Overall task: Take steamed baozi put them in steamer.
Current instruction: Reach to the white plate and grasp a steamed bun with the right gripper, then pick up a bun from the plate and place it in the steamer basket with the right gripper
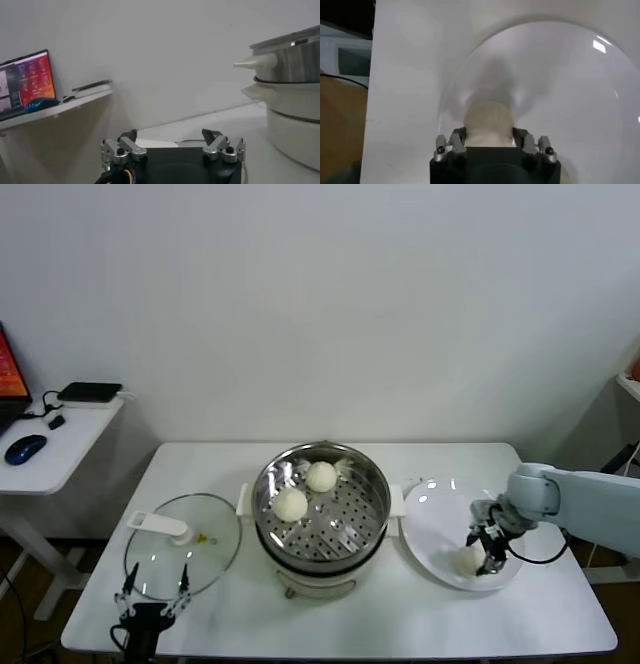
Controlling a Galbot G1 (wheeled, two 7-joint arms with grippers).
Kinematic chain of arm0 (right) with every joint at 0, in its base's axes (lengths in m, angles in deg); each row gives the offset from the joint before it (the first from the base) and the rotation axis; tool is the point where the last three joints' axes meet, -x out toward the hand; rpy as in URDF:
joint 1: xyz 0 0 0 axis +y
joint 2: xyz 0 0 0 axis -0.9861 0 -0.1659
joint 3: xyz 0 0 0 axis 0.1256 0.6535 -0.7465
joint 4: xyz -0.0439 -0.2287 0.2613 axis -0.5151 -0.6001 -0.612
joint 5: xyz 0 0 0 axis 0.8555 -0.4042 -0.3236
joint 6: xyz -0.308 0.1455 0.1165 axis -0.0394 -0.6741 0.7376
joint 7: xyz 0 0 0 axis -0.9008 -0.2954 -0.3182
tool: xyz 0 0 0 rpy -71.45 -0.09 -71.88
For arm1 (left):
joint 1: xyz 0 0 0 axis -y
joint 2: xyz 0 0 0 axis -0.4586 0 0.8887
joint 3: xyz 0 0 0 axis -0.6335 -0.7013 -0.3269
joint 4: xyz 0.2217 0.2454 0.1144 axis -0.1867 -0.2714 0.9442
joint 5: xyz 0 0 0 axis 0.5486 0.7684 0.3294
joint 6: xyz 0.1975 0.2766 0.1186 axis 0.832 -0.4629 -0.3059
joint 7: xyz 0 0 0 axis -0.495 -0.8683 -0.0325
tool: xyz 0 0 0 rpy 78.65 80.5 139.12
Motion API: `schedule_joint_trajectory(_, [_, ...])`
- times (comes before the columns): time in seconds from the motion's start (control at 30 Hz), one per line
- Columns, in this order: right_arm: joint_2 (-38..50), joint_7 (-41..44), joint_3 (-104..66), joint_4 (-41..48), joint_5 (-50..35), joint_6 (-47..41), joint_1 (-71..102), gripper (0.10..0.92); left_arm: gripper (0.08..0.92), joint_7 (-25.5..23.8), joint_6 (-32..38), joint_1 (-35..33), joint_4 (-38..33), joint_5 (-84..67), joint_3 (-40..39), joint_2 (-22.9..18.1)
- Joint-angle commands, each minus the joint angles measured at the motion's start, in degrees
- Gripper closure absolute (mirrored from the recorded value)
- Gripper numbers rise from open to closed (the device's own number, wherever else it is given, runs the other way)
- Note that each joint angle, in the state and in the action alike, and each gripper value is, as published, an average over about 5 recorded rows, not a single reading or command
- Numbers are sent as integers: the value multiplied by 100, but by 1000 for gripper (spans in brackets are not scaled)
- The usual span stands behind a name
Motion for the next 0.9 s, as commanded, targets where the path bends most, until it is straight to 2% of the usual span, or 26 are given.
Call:
schedule_joint_trajectory(0.03, [-64,171,709,-279,-250,197,-1206,443,177,-4,-16,-11,-20,-3,19,-280])
schedule_joint_trajectory(0.17, [-431,554,1525,-351,-563,775,-2686,448,177,-13,-35,-13,-39,-10,27,-280])
schedule_joint_trajectory(0.37, [-1154,1140,1814,54,-842,2297,-3977,443,177,-16,-39,-31,-87,-13,8,-280])
schedule_joint_trajectory(0.53, [-1593,1092,1558,-654,-620,3222,-4538,442,177,-15,-32,-28,-67,-2,4,-280])
schedule_joint_trajectory(0.7, [-1985,740,858,-1526,-193,3578,-4425,448,177,-4,-10,-42,-67,2,-3,-280])
schedule_joint_trajectory(0.9, [-2578,396,216,-2078,254,3343,-3813,464,177,9,14,-74,-91,-7,-5,-280])
